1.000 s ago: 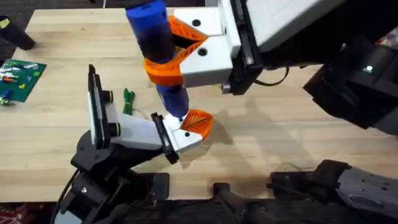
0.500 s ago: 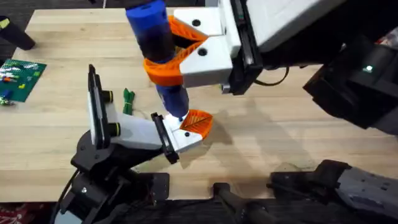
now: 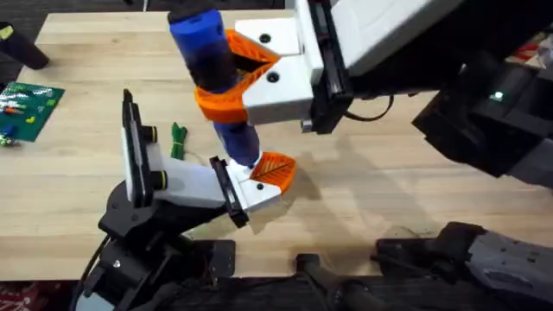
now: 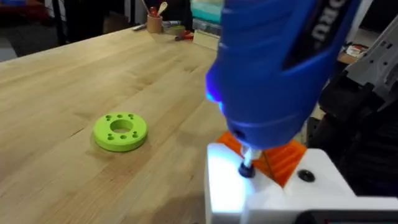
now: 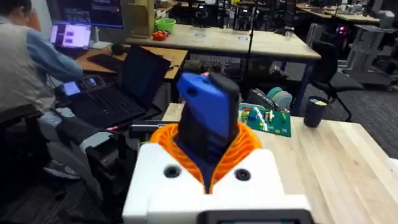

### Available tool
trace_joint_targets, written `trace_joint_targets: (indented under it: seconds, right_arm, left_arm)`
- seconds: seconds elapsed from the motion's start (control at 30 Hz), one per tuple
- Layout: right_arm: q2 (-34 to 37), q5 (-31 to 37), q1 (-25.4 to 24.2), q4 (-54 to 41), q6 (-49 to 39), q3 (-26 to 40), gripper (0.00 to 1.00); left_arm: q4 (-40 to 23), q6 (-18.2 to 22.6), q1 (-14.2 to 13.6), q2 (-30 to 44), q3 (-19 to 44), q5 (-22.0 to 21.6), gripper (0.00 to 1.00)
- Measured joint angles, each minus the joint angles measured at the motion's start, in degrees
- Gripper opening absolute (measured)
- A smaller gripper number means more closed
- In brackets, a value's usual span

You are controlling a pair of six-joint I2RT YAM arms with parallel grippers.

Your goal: Pick up the gripper from the table and insert it into the empty holder that is missing its gripper. Then pick up a screw, insert it into the mounting hole, and use the screwdriver to tighten it. Finally, clean up the table by picking up the vegetable and placing it into the bucket.

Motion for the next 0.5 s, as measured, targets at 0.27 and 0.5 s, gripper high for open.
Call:
trace_joint_targets:
  seconds: [0.27, 0.5]
  right_arm:
    - [0.0, 0.0, 0.0, 0.0, 0.0, 0.0, 0.031]
    - [0.0, 0.1, 0.0, -0.8, -0.2, 0.0, 0.031]
  left_arm:
    - [0.0, 0.3, 0.0, 0.0, 0.0, 0.0, 0.014]
    - [0.0, 0.3, 0.0, 0.0, 0.0, 0.0, 0.014]
